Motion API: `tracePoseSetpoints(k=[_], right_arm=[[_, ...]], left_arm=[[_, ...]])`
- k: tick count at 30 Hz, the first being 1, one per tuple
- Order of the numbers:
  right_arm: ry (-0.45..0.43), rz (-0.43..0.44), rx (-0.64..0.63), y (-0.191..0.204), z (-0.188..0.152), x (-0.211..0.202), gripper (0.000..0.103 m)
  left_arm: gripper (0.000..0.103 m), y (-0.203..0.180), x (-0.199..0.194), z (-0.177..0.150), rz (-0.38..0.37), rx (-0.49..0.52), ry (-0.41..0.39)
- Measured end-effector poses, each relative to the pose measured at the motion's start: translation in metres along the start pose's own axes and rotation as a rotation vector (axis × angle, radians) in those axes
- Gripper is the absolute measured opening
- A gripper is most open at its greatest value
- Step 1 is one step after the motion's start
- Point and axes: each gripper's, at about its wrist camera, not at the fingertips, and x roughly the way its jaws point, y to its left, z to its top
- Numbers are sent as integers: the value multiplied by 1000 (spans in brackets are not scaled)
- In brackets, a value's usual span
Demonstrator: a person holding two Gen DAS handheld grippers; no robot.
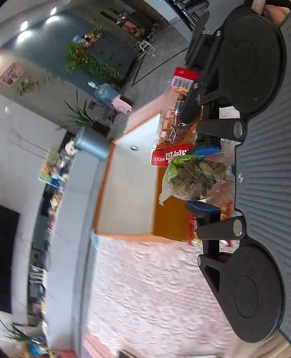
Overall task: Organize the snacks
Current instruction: 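Lift both held snacks and carry them over the orange box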
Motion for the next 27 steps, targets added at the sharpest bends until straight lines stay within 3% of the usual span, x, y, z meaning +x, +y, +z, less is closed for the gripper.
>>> tracePoseSetpoints(k=[6, 11, 17, 20, 27], right_arm=[[-45, -53, 3, -14, 33, 13, 14], [-34, -94, 30, -27, 54, 45, 14], [19, -129, 82, -46, 73, 92, 14], [59, -140, 98, -52, 74, 116, 14], [193, -137, 138, -65, 70, 181, 13]], left_arm=[[46, -11, 16, 33, -25, 31, -28], [46, -12, 45, 58, -26, 35, -11], [46, -5, 84, 81, -21, 37, 38], [46, 2, 111, 92, 33, 51, 77], [46, 18, 156, 95, 73, 100, 185]])
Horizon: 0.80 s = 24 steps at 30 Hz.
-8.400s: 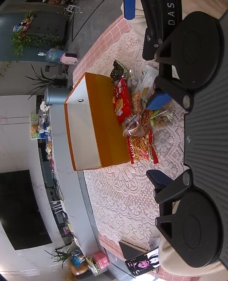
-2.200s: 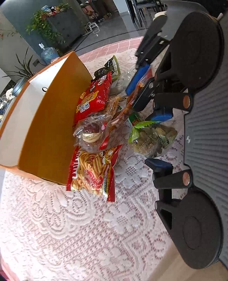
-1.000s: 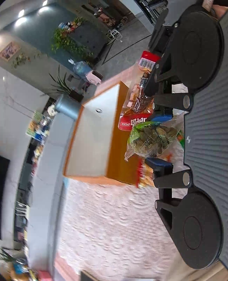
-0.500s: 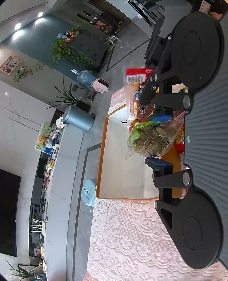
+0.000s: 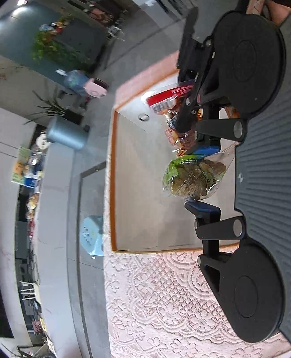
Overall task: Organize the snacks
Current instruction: 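Lift both held snacks and carry them over the orange box, then open the left tool to drop its bag while the right tool releases its packet into the box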
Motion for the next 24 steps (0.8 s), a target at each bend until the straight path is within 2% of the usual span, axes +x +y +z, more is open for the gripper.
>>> tracePoseSetpoints(k=[6, 13, 19, 24], right_arm=[[83, 5, 1, 2, -1, 38, 13], [147, 18, 1, 4, -5, 57, 13], [184, 33, 15, 4, -5, 63, 13], [229, 62, 56, 0, 1, 66, 14]], left_arm=[[46, 12, 18, -4, 21, 0, 64], [47, 10, 29, -10, 107, 50, 123], [47, 9, 27, -12, 109, 55, 129], [54, 11, 21, -10, 110, 51, 123]])
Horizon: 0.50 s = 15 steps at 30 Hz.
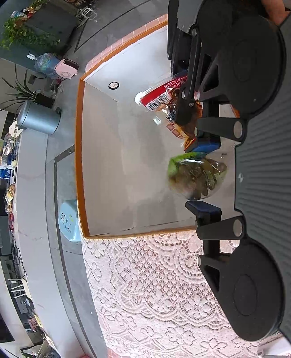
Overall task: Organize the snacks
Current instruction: 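Open the left tool to drop its bag while the right tool releases its packet into the box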
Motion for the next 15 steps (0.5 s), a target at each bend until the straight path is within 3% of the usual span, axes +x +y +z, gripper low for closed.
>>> tracePoseSetpoints(k=[2, 7, 15], right_arm=[[10, -3, -7, 2, -2, 0, 14], [31, -7, -8, 1, -3, 0, 14], [60, 0, -5, 9, -4, -2, 18]], left_arm=[[55, 5, -4, 0, -27, -14, 2], [71, 10, -29, -5, -55, -30, -52], [74, 17, -58, -14, -80, -99, -101]])
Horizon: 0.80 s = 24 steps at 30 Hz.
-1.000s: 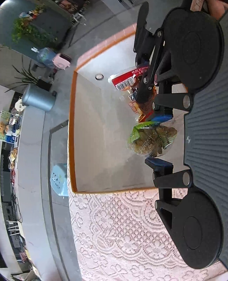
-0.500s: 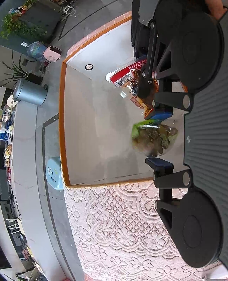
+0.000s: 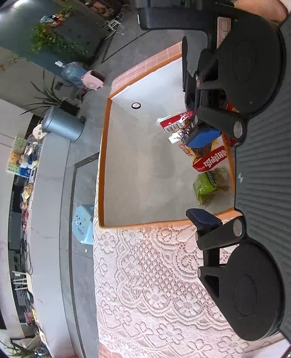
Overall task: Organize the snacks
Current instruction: 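Open the left tool to drop its bag while the right tool releases its packet into the box, then move both tools back down to the snack pile beside the box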
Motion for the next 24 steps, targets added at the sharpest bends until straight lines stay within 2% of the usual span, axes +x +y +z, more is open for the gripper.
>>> tracePoseSetpoints(k=[2, 6, 10, 14, 19, 21, 24], right_arm=[[4, 10, 2, 2, -2, -1, 18], [-12, 0, 2, 5, -5, -10, 36], [-32, -10, 10, 5, -5, -23, 42], [-62, -29, 20, 4, -8, -44, 53], [-152, -30, 12, 1, -17, -83, 65], [-205, -28, -3, 1, -24, -102, 77], [-295, -55, -44, 2, -42, -132, 82]], left_arm=[[75, 1, -4, -4, 1, -13, -9], [75, 6, -12, -11, 5, -39, -20], [75, 4, -21, -15, 12, -42, -30], [76, -3, -38, -18, 7, -23, -59], [80, -12, -64, -27, -13, -23, -122], [82, -16, -75, -34, -26, -21, -153], [83, -24, -89, -46, -40, -1, -195]])
